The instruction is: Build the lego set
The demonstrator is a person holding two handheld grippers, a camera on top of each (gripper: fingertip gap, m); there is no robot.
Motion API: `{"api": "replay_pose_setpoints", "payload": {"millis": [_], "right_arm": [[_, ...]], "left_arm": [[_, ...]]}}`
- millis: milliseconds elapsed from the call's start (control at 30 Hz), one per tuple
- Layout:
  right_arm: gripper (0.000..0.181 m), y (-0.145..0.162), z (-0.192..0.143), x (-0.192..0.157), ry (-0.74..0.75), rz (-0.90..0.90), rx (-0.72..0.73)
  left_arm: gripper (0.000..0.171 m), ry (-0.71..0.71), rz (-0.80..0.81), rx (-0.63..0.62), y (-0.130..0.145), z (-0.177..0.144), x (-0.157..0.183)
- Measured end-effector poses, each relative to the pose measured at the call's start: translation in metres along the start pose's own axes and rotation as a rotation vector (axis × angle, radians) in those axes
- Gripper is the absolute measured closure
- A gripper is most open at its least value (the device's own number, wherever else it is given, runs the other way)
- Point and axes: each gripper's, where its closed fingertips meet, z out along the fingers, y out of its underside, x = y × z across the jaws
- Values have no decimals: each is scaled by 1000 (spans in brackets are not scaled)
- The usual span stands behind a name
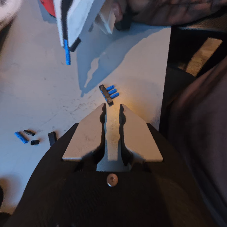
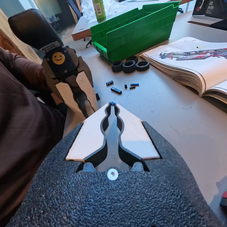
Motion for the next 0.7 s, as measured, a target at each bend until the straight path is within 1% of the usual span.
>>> {"api": "replay_pose_setpoints", "payload": {"millis": [67,167,233,300,433,533,633,700], "right_arm": [[177,-3,-1,-1,-10,-3,18],[176,-9,-3,-4,-30,-15,58],[176,-12,-2,-5,-49,-18,78],[176,-17,-1,-7,-68,-27,104],[176,-22,2,-7,-90,-21,128],[176,-24,1,-7,-91,-20,146],[176,-27,-1,-6,-89,-11,172],[176,-29,-3,-5,-85,-4,188]], "left_arm": [[152,-83,-13,117,-9,-8,-3],[157,-246,73,213,-17,-26,-12],[159,-300,100,256,-20,-32,-18],[160,-299,107,264,-21,-32,-19],[159,-277,94,237,-19,-28,-19],[160,-302,79,263,-20,-33,-23],[160,-337,38,278,-20,-37,-33],[160,-312,-7,271,-18,-36,-36]]}}
